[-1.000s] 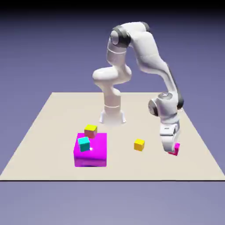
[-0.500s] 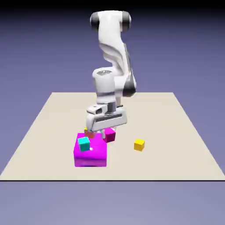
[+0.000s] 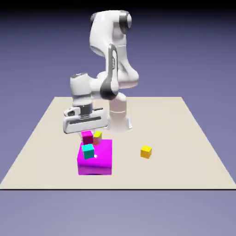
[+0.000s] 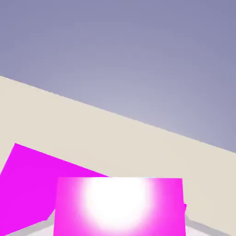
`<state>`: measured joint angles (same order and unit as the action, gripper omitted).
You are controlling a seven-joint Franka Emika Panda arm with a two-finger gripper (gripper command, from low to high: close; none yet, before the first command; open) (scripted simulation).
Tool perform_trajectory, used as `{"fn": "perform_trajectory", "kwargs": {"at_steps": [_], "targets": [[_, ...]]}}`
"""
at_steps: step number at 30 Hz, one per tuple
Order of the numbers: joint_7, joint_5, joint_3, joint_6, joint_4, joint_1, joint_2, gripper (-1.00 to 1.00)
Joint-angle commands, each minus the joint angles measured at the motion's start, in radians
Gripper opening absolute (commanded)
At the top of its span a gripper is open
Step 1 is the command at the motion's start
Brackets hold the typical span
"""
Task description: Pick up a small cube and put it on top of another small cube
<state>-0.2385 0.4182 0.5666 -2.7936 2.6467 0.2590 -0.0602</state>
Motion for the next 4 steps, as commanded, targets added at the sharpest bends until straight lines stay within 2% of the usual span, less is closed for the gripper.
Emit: {"fn": "perform_trajectory", "kwargs": {"at_steps": [1, 2, 4], "targets": [[-0.021, 0.029, -0.004, -0.013, -0.001, -0.003, 0.017, -1.0], [-0.021, 0.029, -0.004, -0.013, -0.001, -0.003, 0.017, 1.0], [0.011, -0.015, 0.002, 0.005, 0.0, -0.005, -0.009, 1.0]]}}
